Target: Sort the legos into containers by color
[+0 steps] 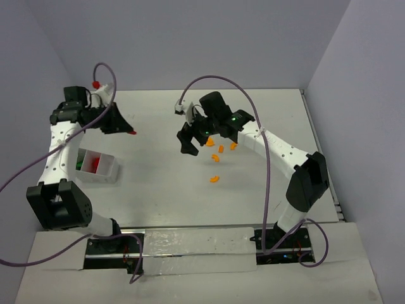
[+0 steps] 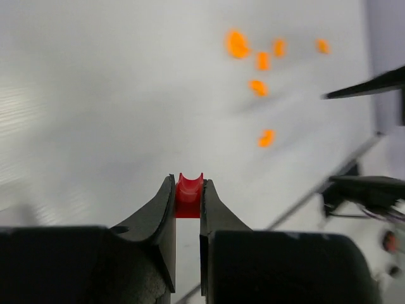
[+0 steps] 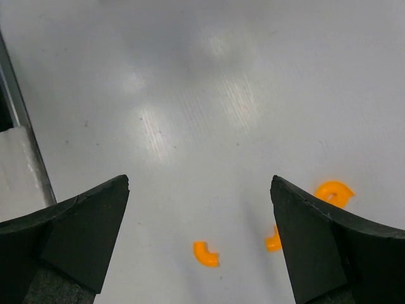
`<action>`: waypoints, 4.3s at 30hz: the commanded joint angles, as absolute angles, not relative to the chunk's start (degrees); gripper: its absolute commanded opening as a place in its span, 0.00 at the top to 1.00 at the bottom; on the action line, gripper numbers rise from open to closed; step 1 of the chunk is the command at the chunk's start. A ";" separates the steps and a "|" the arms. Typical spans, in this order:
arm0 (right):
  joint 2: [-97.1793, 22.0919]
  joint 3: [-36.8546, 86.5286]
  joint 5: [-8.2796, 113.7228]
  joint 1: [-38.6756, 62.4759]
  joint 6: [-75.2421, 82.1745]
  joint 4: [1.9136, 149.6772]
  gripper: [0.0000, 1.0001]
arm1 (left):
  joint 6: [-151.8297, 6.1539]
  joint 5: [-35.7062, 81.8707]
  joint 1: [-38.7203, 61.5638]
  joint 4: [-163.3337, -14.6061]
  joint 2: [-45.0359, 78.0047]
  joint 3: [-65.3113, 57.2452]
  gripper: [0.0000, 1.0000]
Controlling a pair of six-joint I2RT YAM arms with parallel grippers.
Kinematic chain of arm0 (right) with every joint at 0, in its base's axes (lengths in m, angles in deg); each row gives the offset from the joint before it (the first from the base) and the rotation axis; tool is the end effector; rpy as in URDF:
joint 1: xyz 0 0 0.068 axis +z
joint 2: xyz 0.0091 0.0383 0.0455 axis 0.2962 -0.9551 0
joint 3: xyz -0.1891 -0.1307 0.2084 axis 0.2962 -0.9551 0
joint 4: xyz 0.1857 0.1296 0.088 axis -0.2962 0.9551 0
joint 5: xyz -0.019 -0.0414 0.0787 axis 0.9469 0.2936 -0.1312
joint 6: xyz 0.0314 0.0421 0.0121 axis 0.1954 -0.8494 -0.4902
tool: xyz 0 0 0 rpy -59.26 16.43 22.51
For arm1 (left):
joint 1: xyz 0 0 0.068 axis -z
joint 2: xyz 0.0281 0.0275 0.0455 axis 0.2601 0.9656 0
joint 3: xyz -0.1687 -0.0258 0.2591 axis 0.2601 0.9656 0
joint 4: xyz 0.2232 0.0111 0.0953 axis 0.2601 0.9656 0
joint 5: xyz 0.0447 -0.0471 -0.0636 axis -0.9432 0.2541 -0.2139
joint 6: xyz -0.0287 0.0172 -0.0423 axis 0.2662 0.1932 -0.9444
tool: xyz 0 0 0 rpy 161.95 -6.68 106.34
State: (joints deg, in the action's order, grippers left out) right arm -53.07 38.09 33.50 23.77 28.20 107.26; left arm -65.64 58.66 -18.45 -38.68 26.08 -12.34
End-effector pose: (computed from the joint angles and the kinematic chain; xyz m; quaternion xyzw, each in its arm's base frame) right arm 0.2667 0.2530 0.3756 -0.5190 0.7183 0.2887 0.3624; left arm 0.2842 -0.0080 0.3777 0.0597 0.8851 -0.3563 0.2934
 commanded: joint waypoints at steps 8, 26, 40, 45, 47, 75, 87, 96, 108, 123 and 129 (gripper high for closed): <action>-53.11 35.98 37.51 13.57 24.52 105.76 0.00 | -45.18 21.18 -27.59 -32.49 17.10 -6.11 0.93; -54.51 34.87 39.79 9.84 24.55 105.51 0.00 | -42.25 12.88 -30.11 -32.85 21.72 -6.06 0.78; -63.23 43.19 50.62 2.90 14.34 105.47 0.00 | -44.18 16.76 -29.57 -30.87 26.17 -14.12 0.34; -71.19 52.04 60.71 1.18 7.05 107.46 0.00 | -46.81 17.47 -23.48 -33.12 26.31 -22.09 0.31; -74.23 54.59 62.90 -0.02 5.21 107.68 0.05 | -48.30 15.56 -18.55 -36.51 25.67 -23.51 0.23; -93.95 71.05 79.29 -5.15 -15.88 116.33 0.35 | -57.83 13.47 -10.24 -46.52 22.88 -20.63 0.03; -96.54 74.04 77.21 -6.01 -16.23 119.97 0.41 | -57.53 13.21 -10.24 -46.14 23.08 -20.86 0.03; -98.13 76.20 77.50 -5.89 -14.77 122.20 0.37 | -56.95 12.62 -10.24 -45.56 22.99 -20.67 0.02; -96.82 72.23 76.71 -5.98 -13.98 123.36 0.67 | -56.41 11.83 -10.24 -45.82 21.87 -19.40 0.02; -93.69 67.55 75.50 -5.98 -14.12 123.07 0.52 | -56.42 12.18 -10.24 -45.29 21.24 -19.67 0.01; -92.93 66.56 74.46 -5.98 -13.87 123.09 0.71 | -56.54 12.13 -10.24 -45.47 21.04 -19.36 0.01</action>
